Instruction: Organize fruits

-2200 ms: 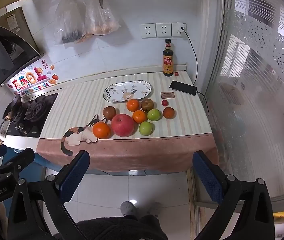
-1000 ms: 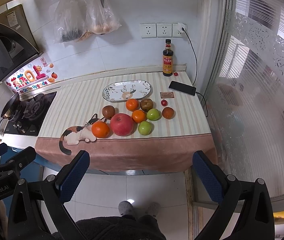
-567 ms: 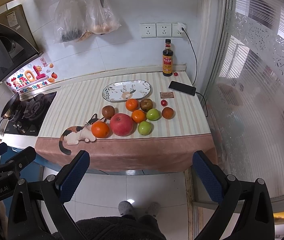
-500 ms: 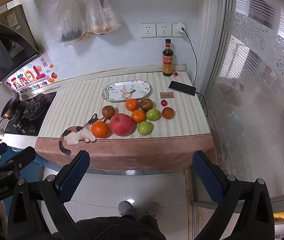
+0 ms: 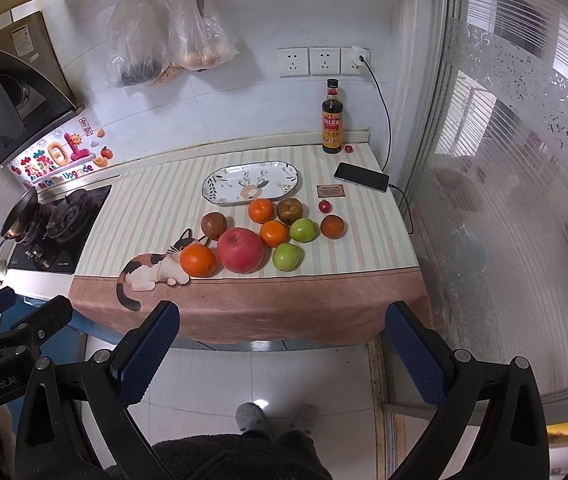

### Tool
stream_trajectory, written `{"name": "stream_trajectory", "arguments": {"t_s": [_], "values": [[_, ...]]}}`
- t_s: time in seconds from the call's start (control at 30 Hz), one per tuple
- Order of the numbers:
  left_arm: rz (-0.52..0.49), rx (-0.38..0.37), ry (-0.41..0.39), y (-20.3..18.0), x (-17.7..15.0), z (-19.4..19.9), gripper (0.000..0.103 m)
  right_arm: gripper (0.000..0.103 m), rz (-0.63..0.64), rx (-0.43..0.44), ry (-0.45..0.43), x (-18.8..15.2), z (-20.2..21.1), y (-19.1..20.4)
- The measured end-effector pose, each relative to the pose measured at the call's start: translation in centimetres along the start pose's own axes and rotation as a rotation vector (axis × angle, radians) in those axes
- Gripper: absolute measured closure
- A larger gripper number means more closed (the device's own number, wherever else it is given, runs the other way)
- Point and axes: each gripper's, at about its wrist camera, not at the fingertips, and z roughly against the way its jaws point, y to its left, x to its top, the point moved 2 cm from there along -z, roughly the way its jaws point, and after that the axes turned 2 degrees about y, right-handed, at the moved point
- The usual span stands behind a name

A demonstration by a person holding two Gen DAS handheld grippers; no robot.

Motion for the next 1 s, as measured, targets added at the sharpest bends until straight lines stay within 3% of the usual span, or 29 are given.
{"name": "stream_trajectory", "arguments": {"t_s": [1.0], "values": [[0.012,-0.004,-0.006,-0.4,0.4,0.4,0.000,0.000,0.002,0.018,-0.027,0.1,1.0,-0.3]]}}
